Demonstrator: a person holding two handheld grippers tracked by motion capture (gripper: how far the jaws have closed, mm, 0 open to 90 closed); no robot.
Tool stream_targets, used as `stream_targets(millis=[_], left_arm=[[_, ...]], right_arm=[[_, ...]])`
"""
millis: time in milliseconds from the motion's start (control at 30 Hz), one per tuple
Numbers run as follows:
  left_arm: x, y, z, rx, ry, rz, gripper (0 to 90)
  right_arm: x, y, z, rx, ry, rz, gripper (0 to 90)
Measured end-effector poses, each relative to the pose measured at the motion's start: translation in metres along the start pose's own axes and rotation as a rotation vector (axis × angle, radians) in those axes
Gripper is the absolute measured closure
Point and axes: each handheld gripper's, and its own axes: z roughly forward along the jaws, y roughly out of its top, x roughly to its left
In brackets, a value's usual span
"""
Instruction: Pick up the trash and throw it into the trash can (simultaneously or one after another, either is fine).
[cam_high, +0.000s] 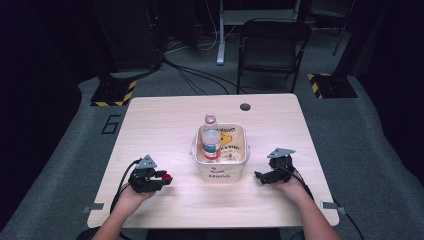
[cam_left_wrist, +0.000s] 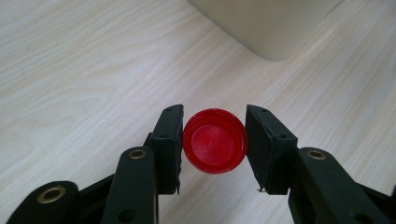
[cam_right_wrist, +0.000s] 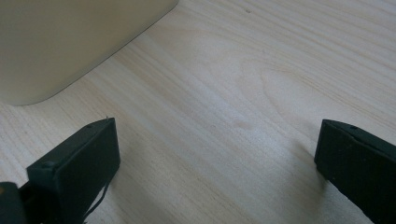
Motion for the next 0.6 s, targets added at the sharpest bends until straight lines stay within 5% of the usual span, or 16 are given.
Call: stream_targets(millis=[600], left_arm=[[-0.006,0.046,-0.028,-0.055,-0.003,0.025,57.9]], right_arm=[[0.0,0.0,0.0,0.0,0.0,0.0,0.0]])
